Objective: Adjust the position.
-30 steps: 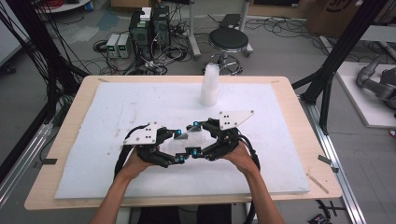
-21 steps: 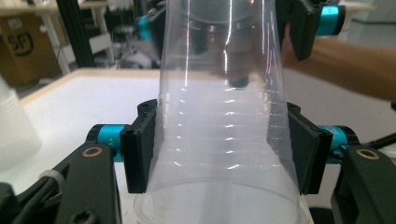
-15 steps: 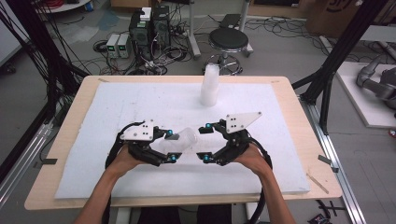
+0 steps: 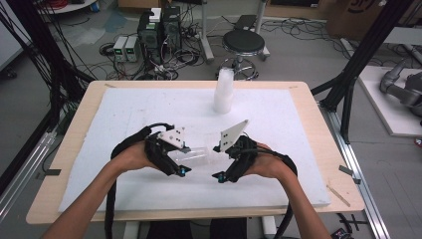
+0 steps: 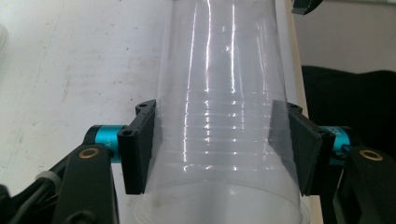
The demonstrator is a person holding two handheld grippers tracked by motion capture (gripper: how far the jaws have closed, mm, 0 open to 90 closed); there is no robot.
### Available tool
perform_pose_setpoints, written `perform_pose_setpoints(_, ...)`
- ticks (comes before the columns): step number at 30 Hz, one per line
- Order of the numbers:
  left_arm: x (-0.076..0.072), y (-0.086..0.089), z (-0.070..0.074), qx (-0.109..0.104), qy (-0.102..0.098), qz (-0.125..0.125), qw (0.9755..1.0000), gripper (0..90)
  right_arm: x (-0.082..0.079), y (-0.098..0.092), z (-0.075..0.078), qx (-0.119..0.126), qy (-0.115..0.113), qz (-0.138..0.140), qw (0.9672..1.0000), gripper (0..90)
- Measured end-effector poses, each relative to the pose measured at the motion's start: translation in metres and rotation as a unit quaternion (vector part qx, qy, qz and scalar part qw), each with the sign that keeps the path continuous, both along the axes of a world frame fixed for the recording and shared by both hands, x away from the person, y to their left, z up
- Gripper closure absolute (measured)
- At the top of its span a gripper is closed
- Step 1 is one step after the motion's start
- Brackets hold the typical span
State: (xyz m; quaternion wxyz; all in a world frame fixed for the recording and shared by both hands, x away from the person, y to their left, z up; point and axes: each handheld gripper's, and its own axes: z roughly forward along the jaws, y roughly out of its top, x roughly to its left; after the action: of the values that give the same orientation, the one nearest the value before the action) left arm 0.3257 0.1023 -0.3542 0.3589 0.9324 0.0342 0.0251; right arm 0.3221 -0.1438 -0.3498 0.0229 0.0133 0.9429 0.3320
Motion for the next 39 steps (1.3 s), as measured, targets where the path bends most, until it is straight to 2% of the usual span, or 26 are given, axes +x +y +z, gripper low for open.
perform_pose_setpoints(1,0.001,-0.001,0.001,0.005,0.002,-0.001,1.0000,35.2,0.000,0.000,0.000,0.000,0.000,0.000,1.0000,16.7)
perform_pose_setpoints(2,0.003,-0.003,0.001,0.008,0.008,0.000,0.9999,35.1,0.001,0.002,0.000,-0.014,0.001,0.000,0.9999,16.7)
perform_pose_setpoints(3,0.003,-0.003,0.001,0.008,0.008,0.000,0.9999,35.2,0.001,0.002,0.000,-0.014,0.001,0.000,0.9999,16.7)
perform_pose_setpoints(4,0.004,-0.004,0.000,0.016,0.008,0.001,0.9998,35.1,0.002,0.003,0.001,-0.024,0.002,0.001,0.9997,16.7)
perform_pose_setpoints(5,0.004,-0.004,0.000,0.016,0.008,0.001,0.9998,35.1,0.002,0.003,0.001,-0.024,0.002,0.001,0.9997,16.7)
perform_pose_setpoints(8,0.004,-0.009,-0.004,0.035,0.010,0.000,0.9993,35.1,0.004,0.005,0.001,-0.033,-0.001,-0.002,0.9994,16.8)
perform_pose_setpoints(15,0.003,-0.017,-0.005,0.039,0.012,-0.001,0.9992,34.9,0.009,0.011,0.000,-0.035,0.005,0.002,0.9994,17.8)
perform_pose_setpoints(18,0.003,-0.020,-0.005,0.039,0.011,-0.005,0.9992,34.9,0.009,0.015,0.000,-0.036,0.006,0.009,0.9993,21.7)
perform_pose_setpoints(25,0.004,-0.023,-0.005,0.036,0.011,-0.005,0.9993,34.9,0.012,0.020,0.001,-0.032,0.002,0.013,0.9994,21.8)
perform_pose_setpoints(29,0.005,-0.023,-0.006,0.038,0.011,-0.006,0.9992,34.9,0.013,0.022,0.000,-0.034,0.003,0.015,0.9993,25.3)
perform_pose_setpoints(30,0.005,-0.022,-0.006,0.038,0.013,-0.005,0.9992,34.9,0.013,0.023,0.000,-0.036,-0.002,0.019,0.9992,29.1)
perform_pose_setpoints(33,0.006,-0.022,-0.005,0.038,0.013,-0.008,0.9992,34.9,0.012,0.024,0.000,-0.035,-0.008,0.022,0.9991,32.2)
perform_pose_setpoints(34,0.006,-0.022,-0.005,0.039,0.013,-0.011,0.9991,34.9,0.012,0.026,0.000,-0.035,-0.012,0.024,0.9990,38.0)
perform_pose_setpoints(36,0.006,-0.023,-0.006,0.039,0.012,-0.010,0.9991,34.8,0.012,0.026,0.000,-0.038,-0.014,0.025,0.9989,41.2)
perform_pose_setpoints(39,0.006,-0.023,-0.007,0.039,0.012,-0.010,0.9991,34.8,0.012,0.027,-0.001,-0.041,-0.011,0.025,0.9988,41.9)
